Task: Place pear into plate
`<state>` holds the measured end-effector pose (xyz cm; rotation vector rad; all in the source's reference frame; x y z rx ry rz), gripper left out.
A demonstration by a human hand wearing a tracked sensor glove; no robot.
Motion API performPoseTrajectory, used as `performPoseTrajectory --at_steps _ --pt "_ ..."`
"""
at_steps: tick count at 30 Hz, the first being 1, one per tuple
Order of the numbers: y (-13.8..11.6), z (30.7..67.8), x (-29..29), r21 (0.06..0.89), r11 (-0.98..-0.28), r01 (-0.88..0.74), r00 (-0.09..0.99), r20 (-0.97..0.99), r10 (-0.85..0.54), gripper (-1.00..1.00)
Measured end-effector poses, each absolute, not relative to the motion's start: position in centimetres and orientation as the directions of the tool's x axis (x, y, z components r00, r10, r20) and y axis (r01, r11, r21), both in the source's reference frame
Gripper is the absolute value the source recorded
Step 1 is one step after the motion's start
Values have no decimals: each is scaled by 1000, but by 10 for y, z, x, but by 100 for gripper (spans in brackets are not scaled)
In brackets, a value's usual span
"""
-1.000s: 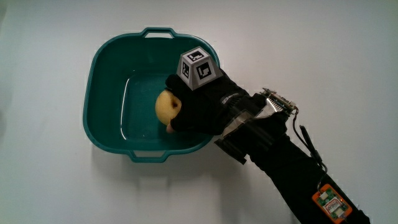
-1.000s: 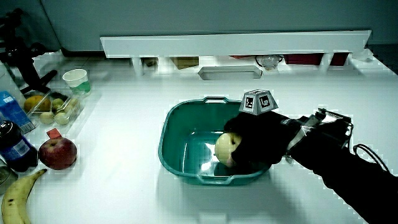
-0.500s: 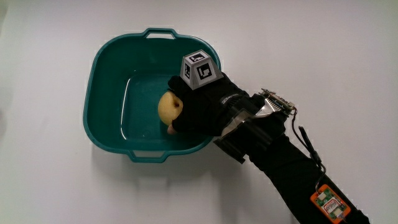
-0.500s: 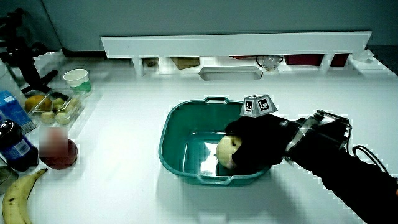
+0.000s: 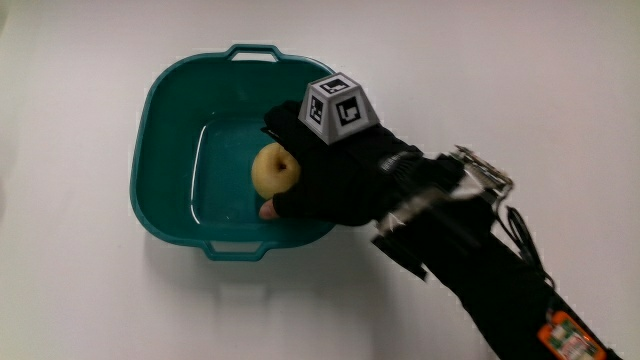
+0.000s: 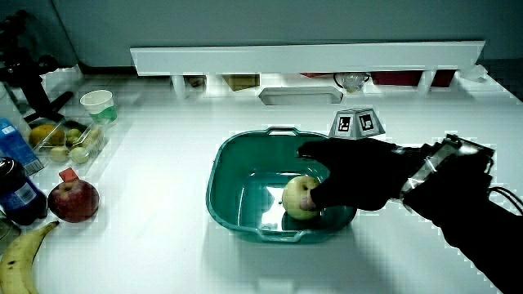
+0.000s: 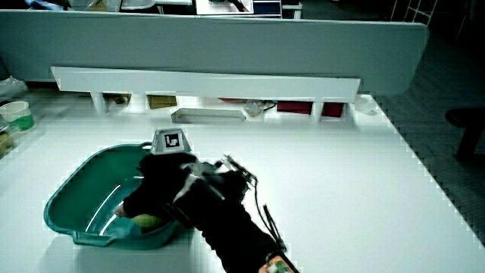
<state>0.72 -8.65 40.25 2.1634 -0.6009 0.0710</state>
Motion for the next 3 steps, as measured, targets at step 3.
performPoseTrajectory --at_steps 3 --pt "-78 406 20 761 -532 -371 907 174 -385 -100"
